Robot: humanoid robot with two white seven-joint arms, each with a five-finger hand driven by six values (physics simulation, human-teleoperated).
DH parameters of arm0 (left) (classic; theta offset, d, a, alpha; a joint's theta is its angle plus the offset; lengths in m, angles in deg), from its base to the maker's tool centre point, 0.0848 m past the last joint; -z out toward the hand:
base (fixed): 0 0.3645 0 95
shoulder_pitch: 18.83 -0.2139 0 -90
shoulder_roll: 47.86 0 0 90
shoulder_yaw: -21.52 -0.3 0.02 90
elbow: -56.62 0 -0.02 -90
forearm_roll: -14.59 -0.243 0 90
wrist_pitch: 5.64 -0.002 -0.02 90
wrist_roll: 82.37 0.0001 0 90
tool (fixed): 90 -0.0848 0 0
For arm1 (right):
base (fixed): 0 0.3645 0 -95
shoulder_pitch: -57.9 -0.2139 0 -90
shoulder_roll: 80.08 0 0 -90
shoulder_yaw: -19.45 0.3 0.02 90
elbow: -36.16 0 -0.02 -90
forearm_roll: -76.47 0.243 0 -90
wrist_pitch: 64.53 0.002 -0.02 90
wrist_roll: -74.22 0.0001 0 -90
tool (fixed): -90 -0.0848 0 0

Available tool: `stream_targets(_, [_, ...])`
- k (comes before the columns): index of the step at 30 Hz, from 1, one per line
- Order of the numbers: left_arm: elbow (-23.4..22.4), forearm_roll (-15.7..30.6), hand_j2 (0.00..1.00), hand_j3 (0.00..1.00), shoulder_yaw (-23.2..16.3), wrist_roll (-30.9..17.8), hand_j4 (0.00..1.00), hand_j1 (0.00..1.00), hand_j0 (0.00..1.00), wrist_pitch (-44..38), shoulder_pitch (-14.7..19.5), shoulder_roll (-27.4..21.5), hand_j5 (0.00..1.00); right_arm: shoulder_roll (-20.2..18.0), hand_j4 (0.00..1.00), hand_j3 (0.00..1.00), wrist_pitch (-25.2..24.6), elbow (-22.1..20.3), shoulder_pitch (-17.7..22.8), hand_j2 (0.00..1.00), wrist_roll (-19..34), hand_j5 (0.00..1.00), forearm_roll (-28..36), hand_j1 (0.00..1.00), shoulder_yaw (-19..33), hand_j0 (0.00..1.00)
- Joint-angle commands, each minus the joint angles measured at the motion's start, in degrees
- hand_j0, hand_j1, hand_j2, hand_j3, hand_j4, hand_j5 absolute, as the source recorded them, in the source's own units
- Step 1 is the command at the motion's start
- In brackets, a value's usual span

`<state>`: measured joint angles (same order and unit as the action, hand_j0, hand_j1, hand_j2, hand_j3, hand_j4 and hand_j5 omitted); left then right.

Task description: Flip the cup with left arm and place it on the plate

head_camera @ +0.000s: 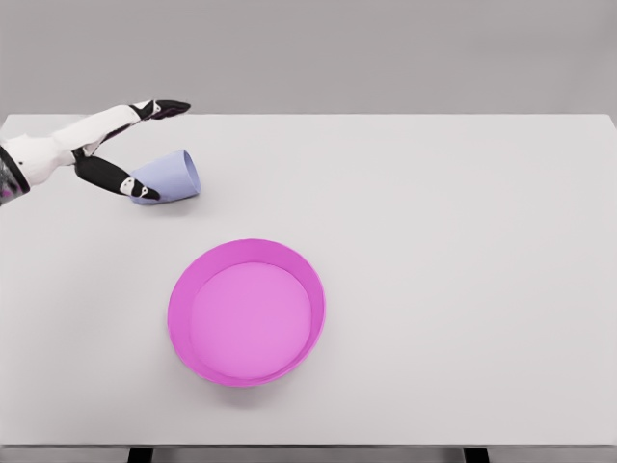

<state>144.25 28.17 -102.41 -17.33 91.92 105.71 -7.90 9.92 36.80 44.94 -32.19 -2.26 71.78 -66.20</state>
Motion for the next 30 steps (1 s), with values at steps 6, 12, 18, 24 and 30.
stream_targets(6, [-7.0,-4.3,1.00,1.00,-4.4,0.7,1.00,1.00,1.00,-6.6,3.0,5.2,1.00,0.0,1.00,1.00,0.0,0.0,0.0,1.00,0.0,1.00,0.0,1.00,0.0,1.00])
stream_targets(12, [-14.3,-5.8,1.00,1.00,-4.5,0.5,1.00,1.00,1.00,-6.6,4.3,8.6,1.00,0.0,1.00,1.00,0.0,0.0,0.0,1.00,0.0,1.00,0.0,1.00,0.0,1.00])
stream_targets(18, [-16.7,-7.1,1.00,1.00,-6.5,0.4,1.00,1.00,1.00,-6.6,5.8,11.3,1.00,0.0,1.00,1.00,0.0,0.0,0.0,1.00,0.0,1.00,-0.1,1.00,0.0,1.00])
stream_targets(24, [-17.1,-7.0,1.00,1.00,-6.6,0.4,1.00,1.00,1.00,-6.6,5.7,11.4,1.00,0.0,1.00,1.00,0.0,0.0,0.0,1.00,0.0,1.00,-0.1,1.00,0.0,1.00])
stream_targets(30, [-17.1,-6.9,1.00,1.00,-6.6,0.4,1.00,1.00,1.00,-6.5,5.8,11.3,1.00,0.0,1.00,1.00,0.0,0.0,0.0,1.00,0.0,1.00,0.0,1.00,0.0,1.00])
